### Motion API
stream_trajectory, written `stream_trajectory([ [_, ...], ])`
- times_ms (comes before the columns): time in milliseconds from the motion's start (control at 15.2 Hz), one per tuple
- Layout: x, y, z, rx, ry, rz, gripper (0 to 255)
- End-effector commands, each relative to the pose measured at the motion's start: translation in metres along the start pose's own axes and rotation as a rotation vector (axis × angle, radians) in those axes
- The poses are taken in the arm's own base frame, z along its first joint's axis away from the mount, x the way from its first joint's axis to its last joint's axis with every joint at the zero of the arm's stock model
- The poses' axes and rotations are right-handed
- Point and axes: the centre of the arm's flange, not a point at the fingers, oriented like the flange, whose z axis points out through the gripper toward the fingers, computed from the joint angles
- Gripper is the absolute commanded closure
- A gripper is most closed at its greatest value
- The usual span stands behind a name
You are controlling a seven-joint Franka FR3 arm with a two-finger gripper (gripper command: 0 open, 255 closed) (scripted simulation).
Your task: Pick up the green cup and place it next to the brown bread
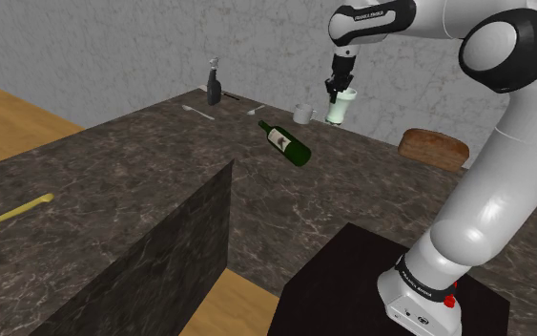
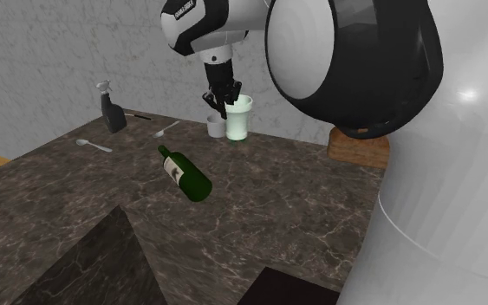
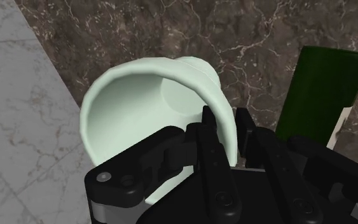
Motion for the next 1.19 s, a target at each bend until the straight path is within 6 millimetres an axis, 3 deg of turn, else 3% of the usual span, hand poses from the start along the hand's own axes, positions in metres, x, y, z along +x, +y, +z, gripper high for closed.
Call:
stream_trajectory([
  [0, 0.000, 0.002, -0.010, 0.000, 0.000, 0.000, 255],
  [726, -0.001, 0.009, -0.065, 0.000, 0.000, 0.000, 255],
  [1122, -0.063, 0.058, -0.058, 0.000, 0.000, 0.000, 255],
])
